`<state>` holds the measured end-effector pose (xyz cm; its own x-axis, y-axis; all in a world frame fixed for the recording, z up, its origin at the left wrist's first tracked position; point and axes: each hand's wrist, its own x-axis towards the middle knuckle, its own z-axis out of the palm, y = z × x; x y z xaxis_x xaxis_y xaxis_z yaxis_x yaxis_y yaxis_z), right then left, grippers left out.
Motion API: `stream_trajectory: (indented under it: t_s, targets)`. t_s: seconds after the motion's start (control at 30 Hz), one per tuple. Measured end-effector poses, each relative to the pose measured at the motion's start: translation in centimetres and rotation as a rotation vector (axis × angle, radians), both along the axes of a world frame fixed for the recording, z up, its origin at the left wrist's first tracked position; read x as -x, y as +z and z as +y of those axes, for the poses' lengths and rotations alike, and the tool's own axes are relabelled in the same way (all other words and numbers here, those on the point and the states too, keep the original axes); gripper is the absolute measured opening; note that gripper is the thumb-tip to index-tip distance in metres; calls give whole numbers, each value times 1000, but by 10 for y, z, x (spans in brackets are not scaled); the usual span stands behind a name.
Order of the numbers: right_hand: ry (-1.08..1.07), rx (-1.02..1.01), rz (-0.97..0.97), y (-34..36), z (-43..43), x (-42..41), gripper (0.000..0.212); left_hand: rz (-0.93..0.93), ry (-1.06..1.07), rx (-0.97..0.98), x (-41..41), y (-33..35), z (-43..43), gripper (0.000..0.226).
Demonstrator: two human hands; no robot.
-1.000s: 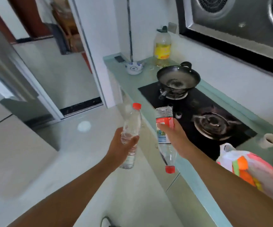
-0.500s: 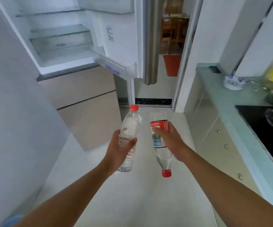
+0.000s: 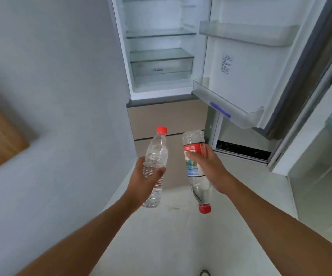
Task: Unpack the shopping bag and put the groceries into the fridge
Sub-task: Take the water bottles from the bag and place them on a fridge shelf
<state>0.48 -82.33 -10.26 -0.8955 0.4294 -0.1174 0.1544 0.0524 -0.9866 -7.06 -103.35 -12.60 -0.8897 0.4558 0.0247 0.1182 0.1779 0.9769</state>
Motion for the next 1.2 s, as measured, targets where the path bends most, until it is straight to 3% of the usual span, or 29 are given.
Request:
stream_trajectory:
  t_s: [0.67, 1.2]
  targets:
    - [123, -169, 239, 146, 177, 305, 32, 214, 189, -185, 282, 131, 183, 42]
    - [54, -183, 441, 243, 238, 496, 27, 422, 199, -306, 495, 231, 261, 45]
